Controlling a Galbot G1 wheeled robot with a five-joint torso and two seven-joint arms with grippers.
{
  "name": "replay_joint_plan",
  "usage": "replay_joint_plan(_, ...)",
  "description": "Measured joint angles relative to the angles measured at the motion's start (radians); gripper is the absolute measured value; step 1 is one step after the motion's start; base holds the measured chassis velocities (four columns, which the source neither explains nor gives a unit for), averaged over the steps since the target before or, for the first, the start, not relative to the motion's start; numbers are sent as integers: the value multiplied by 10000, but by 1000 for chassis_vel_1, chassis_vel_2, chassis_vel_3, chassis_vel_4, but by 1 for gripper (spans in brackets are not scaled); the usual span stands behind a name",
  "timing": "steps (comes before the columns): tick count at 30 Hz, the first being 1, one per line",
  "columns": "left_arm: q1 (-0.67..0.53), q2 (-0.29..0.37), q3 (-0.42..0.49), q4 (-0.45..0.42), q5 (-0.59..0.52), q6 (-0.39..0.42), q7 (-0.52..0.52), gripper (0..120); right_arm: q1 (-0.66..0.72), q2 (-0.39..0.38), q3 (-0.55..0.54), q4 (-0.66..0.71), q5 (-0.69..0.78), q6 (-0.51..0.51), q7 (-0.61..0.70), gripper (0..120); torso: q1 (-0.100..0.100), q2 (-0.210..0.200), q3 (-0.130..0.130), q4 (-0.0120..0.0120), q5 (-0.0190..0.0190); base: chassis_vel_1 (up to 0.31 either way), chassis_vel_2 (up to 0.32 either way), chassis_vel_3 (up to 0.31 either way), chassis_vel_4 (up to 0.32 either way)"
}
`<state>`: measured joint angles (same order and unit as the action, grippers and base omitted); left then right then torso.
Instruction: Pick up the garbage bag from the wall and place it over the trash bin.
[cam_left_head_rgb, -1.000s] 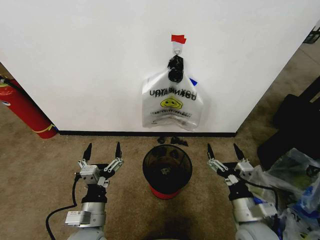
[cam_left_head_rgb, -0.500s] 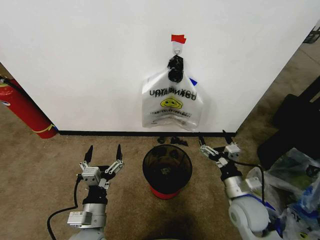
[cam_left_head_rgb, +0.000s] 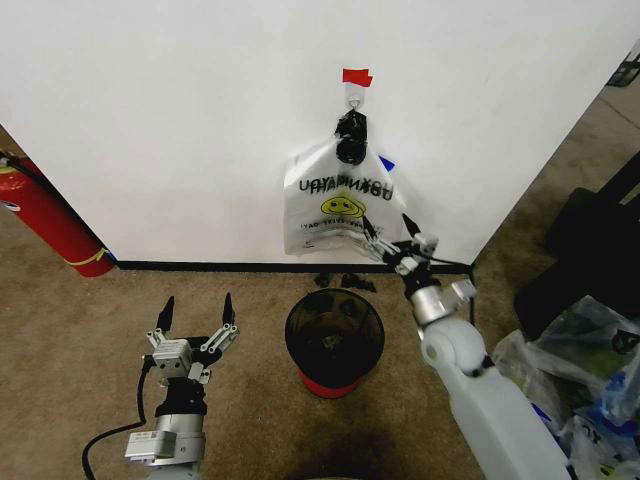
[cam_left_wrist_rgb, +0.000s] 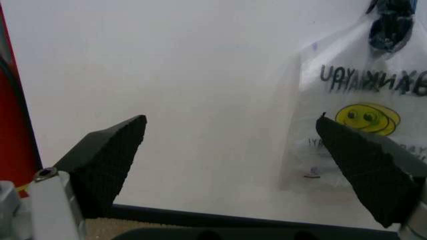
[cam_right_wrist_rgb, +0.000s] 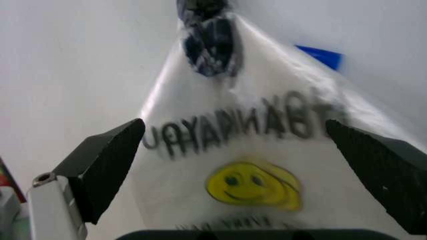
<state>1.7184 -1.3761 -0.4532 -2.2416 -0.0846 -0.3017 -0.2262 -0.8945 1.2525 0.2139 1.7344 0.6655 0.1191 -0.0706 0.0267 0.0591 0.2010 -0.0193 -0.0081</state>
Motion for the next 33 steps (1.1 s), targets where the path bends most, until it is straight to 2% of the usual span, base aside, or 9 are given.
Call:
replay_joint_plan(6,34,-79,-63,-22,27,-45,-23,100,1134,230,-488,-707,762,-155,-372,100,0,0,0,0,0,0,0,0,0)
replay_joint_plan(16,18,-227,-153,-27,-8,-89,-37,100,2643,757,-900,-1689,1812,-508,-123,100,0,0,-1,1,0,0,0,0,0)
replay_joint_plan(28,-12,-257,-168,-20,-116,-105,-52,100,3306,1097,-900,-2222,2171,-920,167,100,0,0,-1,-1,1,0,0,0,0)
replay_joint_plan(33,-46,-265,-162,-18,-126,-110,-68,100,3454,1225,-967,-2392,2183,-932,143,82,-1,0,-1,0,0,0,0,0,0)
